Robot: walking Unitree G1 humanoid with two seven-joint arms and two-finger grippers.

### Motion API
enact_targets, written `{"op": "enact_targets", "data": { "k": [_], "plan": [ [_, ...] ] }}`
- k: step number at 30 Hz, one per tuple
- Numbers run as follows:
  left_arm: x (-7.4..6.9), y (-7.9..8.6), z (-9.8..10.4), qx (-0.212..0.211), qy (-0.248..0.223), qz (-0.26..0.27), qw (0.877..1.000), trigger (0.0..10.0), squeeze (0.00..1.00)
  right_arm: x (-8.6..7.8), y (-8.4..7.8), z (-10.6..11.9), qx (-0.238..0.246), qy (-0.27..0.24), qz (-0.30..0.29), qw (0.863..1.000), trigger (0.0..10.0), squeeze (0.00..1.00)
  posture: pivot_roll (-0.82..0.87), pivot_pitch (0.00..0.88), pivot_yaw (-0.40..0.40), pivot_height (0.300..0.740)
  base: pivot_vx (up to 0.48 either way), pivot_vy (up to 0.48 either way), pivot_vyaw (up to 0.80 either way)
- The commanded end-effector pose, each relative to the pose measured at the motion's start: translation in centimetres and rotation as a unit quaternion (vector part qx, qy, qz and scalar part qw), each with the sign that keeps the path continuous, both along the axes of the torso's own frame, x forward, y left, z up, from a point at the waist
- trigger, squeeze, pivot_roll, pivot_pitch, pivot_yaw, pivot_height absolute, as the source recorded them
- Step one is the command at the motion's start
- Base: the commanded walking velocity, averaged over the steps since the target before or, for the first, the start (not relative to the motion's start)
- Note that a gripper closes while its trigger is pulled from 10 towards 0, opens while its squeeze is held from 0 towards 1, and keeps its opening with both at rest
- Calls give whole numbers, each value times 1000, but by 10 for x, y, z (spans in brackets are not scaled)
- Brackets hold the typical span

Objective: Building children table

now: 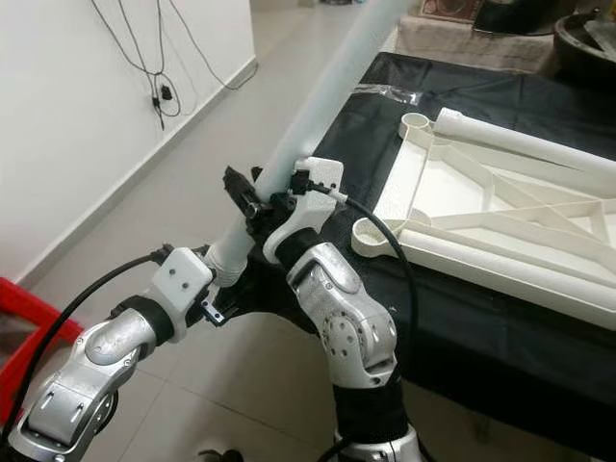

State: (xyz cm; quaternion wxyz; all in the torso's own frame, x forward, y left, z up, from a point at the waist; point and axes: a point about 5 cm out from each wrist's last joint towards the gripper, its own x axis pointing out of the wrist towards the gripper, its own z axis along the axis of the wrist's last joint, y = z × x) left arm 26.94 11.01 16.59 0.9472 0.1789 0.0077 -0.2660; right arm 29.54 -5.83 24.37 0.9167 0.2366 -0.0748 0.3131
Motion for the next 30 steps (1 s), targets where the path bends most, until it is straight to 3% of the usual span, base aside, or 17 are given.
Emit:
{"op": "enact_targets", "data": {
  "k": [1,17,18,30],
  "plan": [
    [1,0,-5,12,4,-2,1000,10000,0,-7,2,-1,1,-1,19,1000,10000,0,123,138,12,740,0,0,0],
    [-2,-12,-10,-8,17,-29,999,10000,0,-15,8,-8,-4,4,42,999,10000,0,113,125,19,740,0,0,0],
    [-2,-12,-10,-9,17,-29,999,0,0,-16,8,-7,-4,4,44,999,10000,0,113,124,19,740,0,0,0],
    [-3,-9,-13,-11,16,-27,999,0,0,-18,8,-9,-23,-6,45,999,10000,0,110,114,18,740,0,0,0]
  ]
}}
